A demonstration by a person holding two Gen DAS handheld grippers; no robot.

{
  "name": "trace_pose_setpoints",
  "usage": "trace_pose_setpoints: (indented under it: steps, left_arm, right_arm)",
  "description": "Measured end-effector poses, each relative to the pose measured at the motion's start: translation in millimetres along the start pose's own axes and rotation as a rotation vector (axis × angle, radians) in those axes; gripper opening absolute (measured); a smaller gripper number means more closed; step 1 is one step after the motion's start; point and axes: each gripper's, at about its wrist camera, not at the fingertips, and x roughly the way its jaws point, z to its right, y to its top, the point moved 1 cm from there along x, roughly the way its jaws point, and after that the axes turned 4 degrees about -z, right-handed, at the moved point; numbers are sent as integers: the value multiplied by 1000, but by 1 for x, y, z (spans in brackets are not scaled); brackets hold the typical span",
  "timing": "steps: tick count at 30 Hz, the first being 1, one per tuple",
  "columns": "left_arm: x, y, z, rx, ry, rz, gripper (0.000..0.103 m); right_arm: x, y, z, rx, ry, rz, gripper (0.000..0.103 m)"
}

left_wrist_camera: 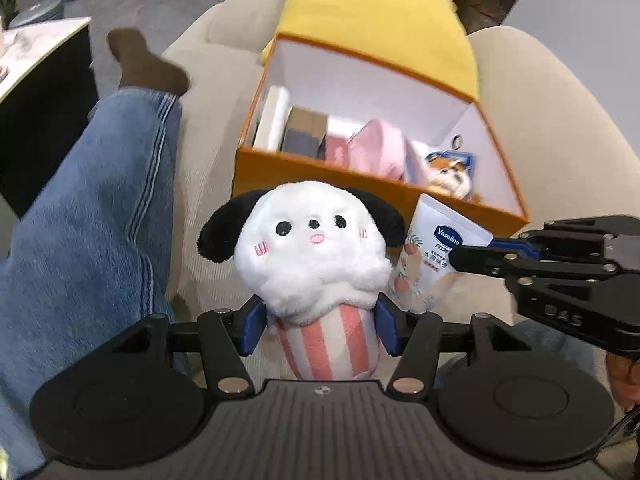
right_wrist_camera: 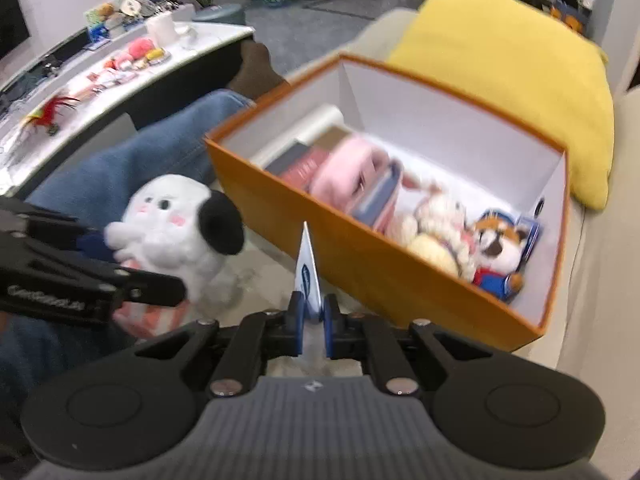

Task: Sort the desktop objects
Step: 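Carry the dog plush and white tube over the orange box with both grippers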

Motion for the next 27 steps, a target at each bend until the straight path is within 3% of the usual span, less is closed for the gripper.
trace_pose_setpoints:
  steps: [6,9,14,19,23,27]
  left_arm:
    - [-32,31,3,58,-44,62,65]
    - [-43,56,4,86,-27,113,65]
    - [-43,108,3,97,-5,175,65]
    - [-12,153,-1,116,27,161,65]
    - [17,173,-10,109,24,114,65]
    - [38,184,-17,122,32,117,65]
  right_arm:
    - [-56,29,-5,-43,20,89,9]
    - [-78,51,0,-49,19,151,9]
    - [-82,98,15,-70,-41,245,9]
    - [-31,142,40,-77,-61,242,9]
    - [25,165,59,-79,-54,207,9]
    - [83,180,71,-115,-18,152,9]
